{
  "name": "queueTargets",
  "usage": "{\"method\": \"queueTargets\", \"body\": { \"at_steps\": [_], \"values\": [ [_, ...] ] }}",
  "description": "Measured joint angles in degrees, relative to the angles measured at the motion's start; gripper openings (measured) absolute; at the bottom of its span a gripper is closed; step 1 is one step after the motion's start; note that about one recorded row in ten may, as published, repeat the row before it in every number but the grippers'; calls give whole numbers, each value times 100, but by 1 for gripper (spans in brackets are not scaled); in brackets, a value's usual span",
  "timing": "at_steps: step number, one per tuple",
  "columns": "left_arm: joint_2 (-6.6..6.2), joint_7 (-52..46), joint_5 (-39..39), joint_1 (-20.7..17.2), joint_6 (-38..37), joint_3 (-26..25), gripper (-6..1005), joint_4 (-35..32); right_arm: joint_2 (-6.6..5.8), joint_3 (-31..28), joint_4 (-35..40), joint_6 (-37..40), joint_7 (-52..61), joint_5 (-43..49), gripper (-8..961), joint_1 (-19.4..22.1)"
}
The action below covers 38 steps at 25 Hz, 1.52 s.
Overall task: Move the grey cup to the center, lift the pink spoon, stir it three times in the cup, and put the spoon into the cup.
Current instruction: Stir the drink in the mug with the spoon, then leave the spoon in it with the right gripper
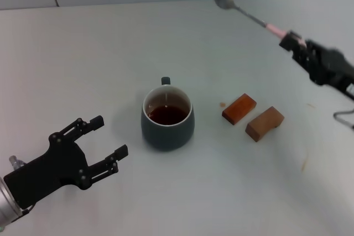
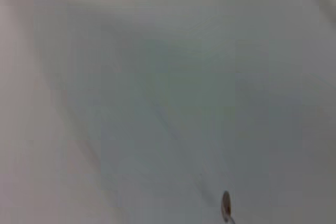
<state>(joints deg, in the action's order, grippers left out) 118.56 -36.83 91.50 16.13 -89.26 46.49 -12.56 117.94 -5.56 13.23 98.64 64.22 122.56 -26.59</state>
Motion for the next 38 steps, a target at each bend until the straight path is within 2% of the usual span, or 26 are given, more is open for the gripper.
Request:
{"method": "queueTargets", "body": {
  "at_steps": [2,3,4,5,8,9,12,13,14,18,23,26,32,33,34,36,38],
  "values": [
    [-1,0,0,4,6,3,813,0,-111,339,400,329,0,-4,126,-303],
    [-2,2,0,3,5,8,813,0,-234,689,745,600,198,-19,126,-588],
    [-5,20,1,-1,-2,18,813,0,-234,689,745,600,198,-19,126,-588],
    [-4,32,6,-3,-6,25,813,0,-297,890,946,712,387,-20,126,-734],
    [-5,52,31,-7,-4,39,813,0,-425,1731,1941,966,1369,-23,126,-1219],
    [-5,52,31,-7,-4,39,813,0,-425,1731,1941,966,1369,-23,126,-1219],
    [-8,55,60,-1,37,57,813,-1,-476,2345,2716,1105,2146,-27,126,-1512],
    [-8,55,60,-1,37,57,813,-1,-527,2809,3222,1155,2690,-28,126,-1702],
    [-9,56,62,-2,42,72,813,-1,-527,2809,3222,1155,2690,-28,126,-1702],
    [-5,59,63,-3,55,94,813,16,-688,3894,3910,1175,3514,-2,126,-2089],
    [-3,86,62,19,69,116,813,50,-845,4814,4207,1167,4082,220,126,-2661],
    [-1,156,61,53,142,167,813,127,-845,5027,4184,1202,4216,612,127,-3071],
    [0,119,60,74,274,256,813,137,-698,5625,4172,1146,4427,1100,127,-3642],
    [0,108,59,89,307,277,813,146,-627,5803,4167,1134,4489,1226,127,-3805],
    [0,108,59,89,307,277,813,146,-627,5803,4167,1134,4489,1226,127,-3805],
    [0,107,60,132,386,324,813,204,-547,5955,4155,1076,4549,1403,127,-3927],
    [2,119,60,144,413,339,813,222,-422,6191,4116,893,4622,1704,127,-4046]
  ]
}}
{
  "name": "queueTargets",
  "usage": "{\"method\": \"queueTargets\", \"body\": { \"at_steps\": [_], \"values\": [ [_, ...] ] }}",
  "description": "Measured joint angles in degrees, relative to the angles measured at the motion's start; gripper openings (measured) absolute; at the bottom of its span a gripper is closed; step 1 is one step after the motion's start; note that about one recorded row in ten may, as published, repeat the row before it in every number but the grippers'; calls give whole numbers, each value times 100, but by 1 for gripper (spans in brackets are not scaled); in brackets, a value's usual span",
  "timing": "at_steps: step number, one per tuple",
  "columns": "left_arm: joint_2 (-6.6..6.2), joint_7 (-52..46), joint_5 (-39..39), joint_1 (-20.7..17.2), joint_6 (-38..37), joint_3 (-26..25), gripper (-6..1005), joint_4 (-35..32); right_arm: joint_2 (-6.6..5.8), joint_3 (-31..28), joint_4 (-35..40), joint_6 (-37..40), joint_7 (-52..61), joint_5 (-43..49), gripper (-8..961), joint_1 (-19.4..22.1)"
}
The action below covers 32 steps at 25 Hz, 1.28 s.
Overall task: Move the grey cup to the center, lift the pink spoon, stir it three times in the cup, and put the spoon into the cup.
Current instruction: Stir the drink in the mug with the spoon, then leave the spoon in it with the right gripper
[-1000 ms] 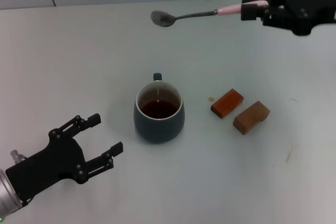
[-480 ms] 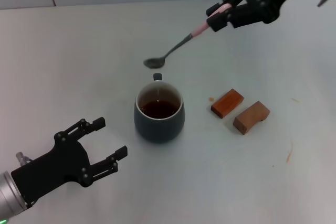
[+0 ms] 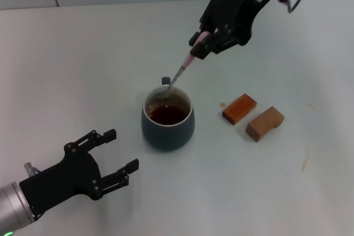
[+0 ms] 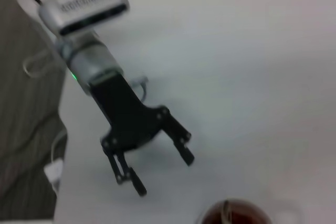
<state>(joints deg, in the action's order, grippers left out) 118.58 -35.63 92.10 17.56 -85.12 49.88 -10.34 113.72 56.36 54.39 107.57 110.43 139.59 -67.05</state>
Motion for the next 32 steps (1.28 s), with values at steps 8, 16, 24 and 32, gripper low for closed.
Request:
{"method": "queueTargets", "body": {
  "at_steps": [8,16,24,32],
  "values": [
    [8,18,-2,2,12,9,813,42,153,545,-101,-405,147,239,127,-82],
    [7,21,-19,1,13,5,813,50,431,852,-558,-897,127,671,126,-225],
    [7,21,-31,1,20,1,812,50,539,1335,-992,-1348,102,667,127,-351],
    [7,22,-34,1,23,-26,812,50,553,1361,-1045,-1483,25,469,126,-397]
  ]
}}
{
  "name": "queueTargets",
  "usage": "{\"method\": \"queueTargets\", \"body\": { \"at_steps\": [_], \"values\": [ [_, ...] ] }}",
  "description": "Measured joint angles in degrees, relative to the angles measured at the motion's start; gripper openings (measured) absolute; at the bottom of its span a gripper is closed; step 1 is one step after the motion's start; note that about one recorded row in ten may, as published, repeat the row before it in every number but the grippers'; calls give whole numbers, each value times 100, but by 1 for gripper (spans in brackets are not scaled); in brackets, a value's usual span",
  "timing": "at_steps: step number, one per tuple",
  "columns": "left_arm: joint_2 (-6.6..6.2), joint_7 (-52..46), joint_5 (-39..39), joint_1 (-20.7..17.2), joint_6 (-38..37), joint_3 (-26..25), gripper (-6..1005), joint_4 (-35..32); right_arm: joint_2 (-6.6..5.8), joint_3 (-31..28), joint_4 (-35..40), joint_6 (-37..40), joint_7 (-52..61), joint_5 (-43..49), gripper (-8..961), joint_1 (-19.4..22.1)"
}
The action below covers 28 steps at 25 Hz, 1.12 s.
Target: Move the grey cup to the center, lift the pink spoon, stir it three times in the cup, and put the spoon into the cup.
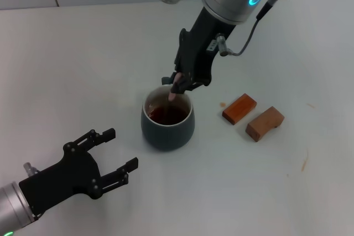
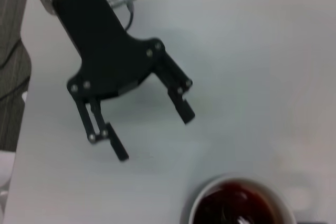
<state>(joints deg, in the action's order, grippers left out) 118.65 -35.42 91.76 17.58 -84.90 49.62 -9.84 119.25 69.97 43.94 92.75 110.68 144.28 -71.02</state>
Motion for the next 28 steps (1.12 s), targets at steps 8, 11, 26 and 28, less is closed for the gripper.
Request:
{"method": "queueTargets", "body": {
  "at_steps": [8,11,26,28],
  "values": [
    [-8,0,0,0,0,-19,812,0,-14,12,10,-192,54,101,127,-27],
    [-9,0,-1,0,0,-19,812,0,-15,9,36,-191,115,244,126,-44],
    [-9,0,-10,-26,0,-14,812,0,-20,-47,279,425,102,225,127,-53],
    [-9,0,-10,-32,0,-14,812,0,-19,-44,284,442,68,118,127,-52]
  ]
}}
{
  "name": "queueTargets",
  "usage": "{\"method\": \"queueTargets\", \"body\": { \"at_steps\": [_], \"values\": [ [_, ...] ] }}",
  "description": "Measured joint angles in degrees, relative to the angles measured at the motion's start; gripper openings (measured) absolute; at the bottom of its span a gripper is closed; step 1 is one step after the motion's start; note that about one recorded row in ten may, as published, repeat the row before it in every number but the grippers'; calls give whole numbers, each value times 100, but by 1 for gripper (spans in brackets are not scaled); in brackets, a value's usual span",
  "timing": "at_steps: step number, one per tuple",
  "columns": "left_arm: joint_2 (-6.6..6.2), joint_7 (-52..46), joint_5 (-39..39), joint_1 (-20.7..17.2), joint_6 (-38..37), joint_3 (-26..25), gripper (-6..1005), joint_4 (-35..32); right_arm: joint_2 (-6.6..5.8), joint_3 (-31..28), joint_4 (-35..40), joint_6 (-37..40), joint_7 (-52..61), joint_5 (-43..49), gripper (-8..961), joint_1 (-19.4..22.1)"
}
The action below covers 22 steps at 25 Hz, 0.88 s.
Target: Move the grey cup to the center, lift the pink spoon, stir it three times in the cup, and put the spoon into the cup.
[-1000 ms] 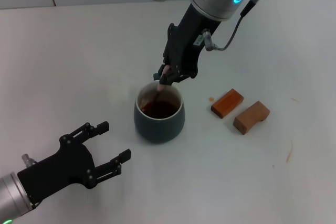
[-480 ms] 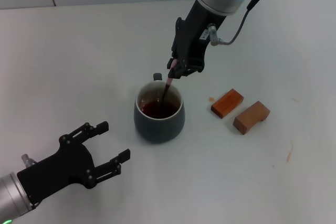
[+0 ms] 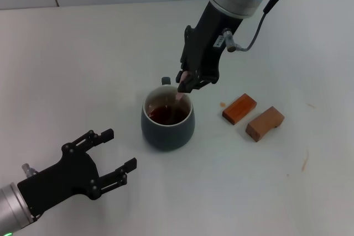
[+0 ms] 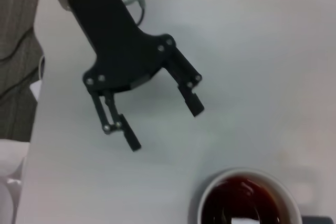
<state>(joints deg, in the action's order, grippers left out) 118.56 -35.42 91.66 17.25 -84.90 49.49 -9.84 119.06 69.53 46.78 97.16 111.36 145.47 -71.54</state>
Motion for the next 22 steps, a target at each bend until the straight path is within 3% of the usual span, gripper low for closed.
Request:
{"method": "queueTargets", "body": {
  "at_steps": [8,22],
  "values": [
    [0,0,4,4,0,0,812,0,21,228,-51,-373,28,-101,126,-6],
    [-8,0,49,-11,0,0,812,-18,15,261,70,-253,240,239,127,6]
  ]
}}
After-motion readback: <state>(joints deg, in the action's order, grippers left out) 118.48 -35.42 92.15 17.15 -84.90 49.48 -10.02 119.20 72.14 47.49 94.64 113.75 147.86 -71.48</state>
